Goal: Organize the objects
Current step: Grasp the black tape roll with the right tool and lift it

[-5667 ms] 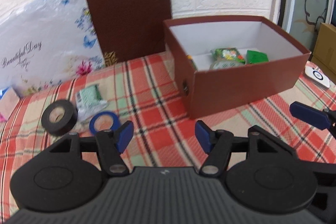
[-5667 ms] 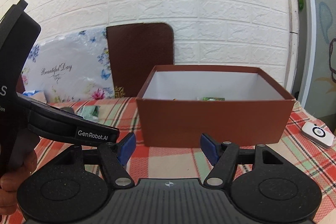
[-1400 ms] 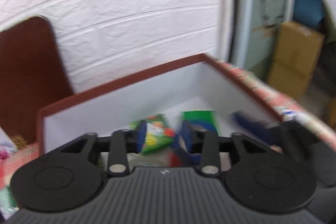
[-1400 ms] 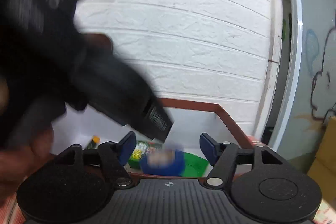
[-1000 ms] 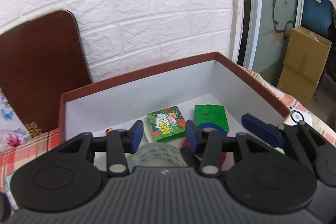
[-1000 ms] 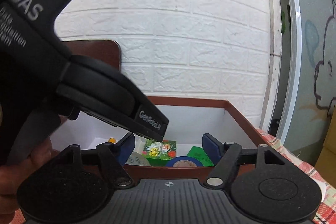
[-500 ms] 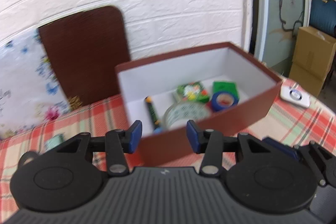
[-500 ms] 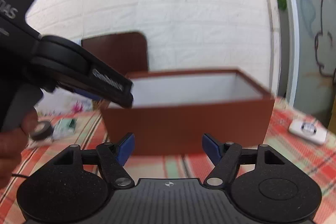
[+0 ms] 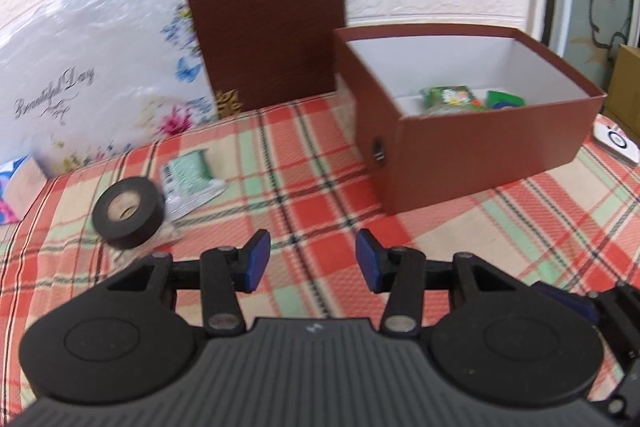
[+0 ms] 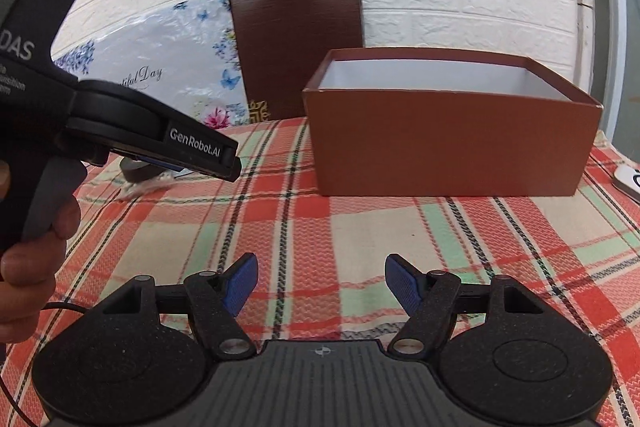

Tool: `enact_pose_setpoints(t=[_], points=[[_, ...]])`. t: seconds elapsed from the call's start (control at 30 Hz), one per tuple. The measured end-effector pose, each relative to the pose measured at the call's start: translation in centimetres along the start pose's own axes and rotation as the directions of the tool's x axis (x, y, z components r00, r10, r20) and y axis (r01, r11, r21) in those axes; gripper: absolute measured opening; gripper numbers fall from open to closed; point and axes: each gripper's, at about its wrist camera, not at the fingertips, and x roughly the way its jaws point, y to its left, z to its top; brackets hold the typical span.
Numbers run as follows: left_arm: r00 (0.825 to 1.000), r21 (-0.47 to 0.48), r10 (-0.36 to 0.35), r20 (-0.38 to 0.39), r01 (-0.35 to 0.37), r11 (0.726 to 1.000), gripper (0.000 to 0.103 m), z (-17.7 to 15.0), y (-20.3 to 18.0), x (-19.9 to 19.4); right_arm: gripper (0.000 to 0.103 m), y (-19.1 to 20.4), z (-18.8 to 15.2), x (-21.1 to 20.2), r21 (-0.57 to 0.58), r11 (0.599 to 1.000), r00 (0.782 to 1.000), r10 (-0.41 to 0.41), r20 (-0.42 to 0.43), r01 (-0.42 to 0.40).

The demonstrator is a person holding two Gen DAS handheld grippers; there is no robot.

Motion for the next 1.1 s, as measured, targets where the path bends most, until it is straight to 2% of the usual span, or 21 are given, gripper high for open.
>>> enact_pose_setpoints(t=[0.23, 0.4, 0.5, 0.53, 0.63, 0.67, 0.7, 0.73, 0.83, 0.97, 1.1], points=[[0.999, -0.038, 0.042, -0.030, -0.043, 0.998, 0.051, -2.4, 3.5, 1.4, 0.070, 0.9, 0.5, 0.3, -0.037, 0.999, 1.000, -0.009, -0.006, 0.008], [0.993, -0.098, 0.100, -0.067, -0.106, 0.990, 0.052, -4.9, 8.0, 3.0, 0.070, 2.6, 0.2, 1.5, -0.099, 0.995, 0.999, 0.014, -0.045, -0.018], [0.980, -0.144, 0.182, -0.084, -0.193, 0.971, 0.055, -6.6, 12.0, 4.0, 0.070, 4.1, 0.2, 2.5, -0.151, 0.988, 0.997, 0.035, -0.065, -0.044], [0.975, -0.171, 0.210, -0.072, -0.220, 0.960, 0.063, -7.2, 13.6, 4.1, 0.070, 4.7, 0.3, 2.8, -0.169, 0.984, 0.997, 0.046, -0.070, -0.057], [0.953, -0.242, 0.301, -0.025, -0.298, 0.923, 0.070, -8.8, 17.7, 4.2, 0.070, 6.8, 1.1, 4.6, -0.214, 0.971, 0.993, 0.089, -0.082, -0.105], [0.950, -0.269, 0.313, -0.001, -0.302, 0.915, 0.073, -9.3, 18.6, 4.0, 0.070, 7.5, 1.6, 5.4, -0.220, 0.968, 0.991, 0.104, -0.086, -0.121], [0.960, -0.328, 0.279, 0.009, -0.261, 0.908, 0.073, -9.6, 19.8, 3.7, 0.070, 8.3, 2.3, 6.3, -0.222, 0.966, 0.989, 0.118, -0.088, -0.135], [0.962, -0.358, 0.273, 0.020, -0.248, 0.900, 0.073, -9.7, 20.3, 3.5, 0.070, 9.2, 3.0, 7.2, -0.221, 0.964, 0.988, 0.132, -0.085, -0.148], [0.953, -0.337, 0.301, 0.037, -0.272, 0.902, 0.072, -9.7, 19.6, 3.8, 0.072, 12.3, 5.3, 10.0, -0.240, 0.954, 0.983, 0.174, -0.055, -0.182], [0.958, -0.361, 0.284, 0.047, -0.249, 0.899, 0.072, -9.9, 19.9, 3.8, 0.076, 16.5, 8.0, 14.4, -0.261, 0.941, 0.976, 0.212, -0.049, -0.217], [0.957, -0.359, 0.287, 0.048, -0.252, 0.899, 0.072, -9.9, 19.8, 3.9, 0.083, 19.7, 9.0, 18.3, -0.305, 0.928, 0.977, 0.201, -0.073, -0.213]])
